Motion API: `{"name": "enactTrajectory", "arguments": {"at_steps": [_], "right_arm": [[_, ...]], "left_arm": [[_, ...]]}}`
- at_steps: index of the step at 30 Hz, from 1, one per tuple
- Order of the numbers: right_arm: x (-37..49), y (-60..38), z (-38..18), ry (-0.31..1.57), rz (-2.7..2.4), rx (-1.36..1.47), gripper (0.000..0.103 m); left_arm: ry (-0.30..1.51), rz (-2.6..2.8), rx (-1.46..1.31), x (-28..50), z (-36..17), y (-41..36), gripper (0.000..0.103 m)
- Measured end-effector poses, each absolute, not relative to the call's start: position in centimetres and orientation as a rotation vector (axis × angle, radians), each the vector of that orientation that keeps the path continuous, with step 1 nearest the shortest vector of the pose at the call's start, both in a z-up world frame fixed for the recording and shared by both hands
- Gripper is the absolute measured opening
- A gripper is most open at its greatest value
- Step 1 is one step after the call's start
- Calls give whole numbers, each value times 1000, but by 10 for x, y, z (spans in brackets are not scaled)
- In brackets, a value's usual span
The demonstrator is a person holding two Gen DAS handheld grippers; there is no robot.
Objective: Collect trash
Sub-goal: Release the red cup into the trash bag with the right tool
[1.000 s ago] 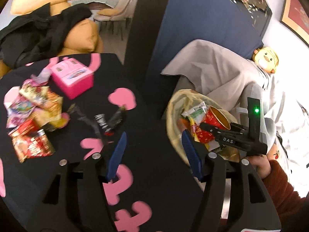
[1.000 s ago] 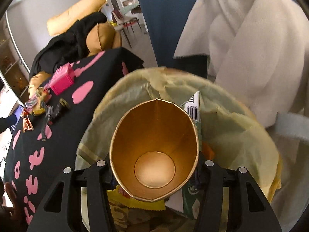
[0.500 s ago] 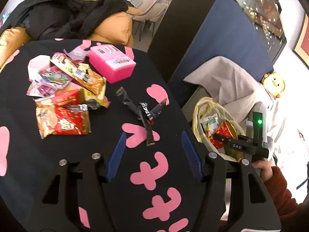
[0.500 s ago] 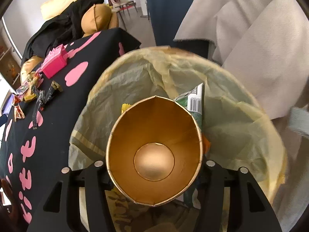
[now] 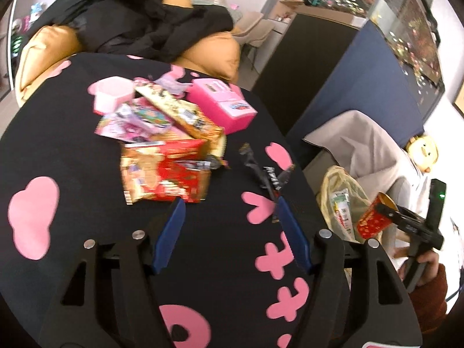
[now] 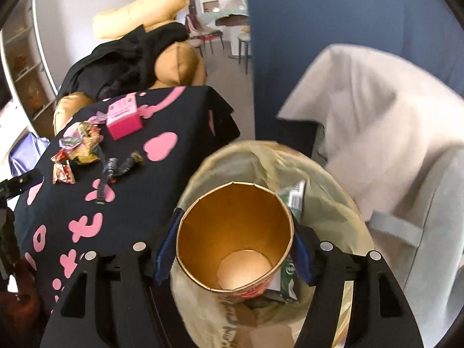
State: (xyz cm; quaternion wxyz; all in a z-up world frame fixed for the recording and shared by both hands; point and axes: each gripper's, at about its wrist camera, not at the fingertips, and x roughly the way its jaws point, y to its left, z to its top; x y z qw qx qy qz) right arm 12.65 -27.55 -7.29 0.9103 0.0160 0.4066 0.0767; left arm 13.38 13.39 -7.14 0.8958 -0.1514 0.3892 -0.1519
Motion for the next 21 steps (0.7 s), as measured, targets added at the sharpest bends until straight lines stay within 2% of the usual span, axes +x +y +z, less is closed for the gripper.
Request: {"name": "enactTrajectory", "arguments": {"at_steps": [4, 11, 17, 19, 21], "right_arm": [[136, -264, -66, 837, 102, -11, 63], [184, -270, -100, 1049, 52, -8, 63], [175, -271, -76, 896, 93, -9, 63], [169, -265, -73, 848, 85, -88, 63], [167, -257, -85, 938, 82, -197, 63]], "left_arm": [[806, -289, -338, 130, -72, 151, 63], [796, -281, -352, 122, -72, 168, 63], [805, -268, -376, 124, -80, 181, 65], [814, -268, -391, 126, -83, 183, 65], [813, -276, -397, 125, -84, 183, 65]]}}
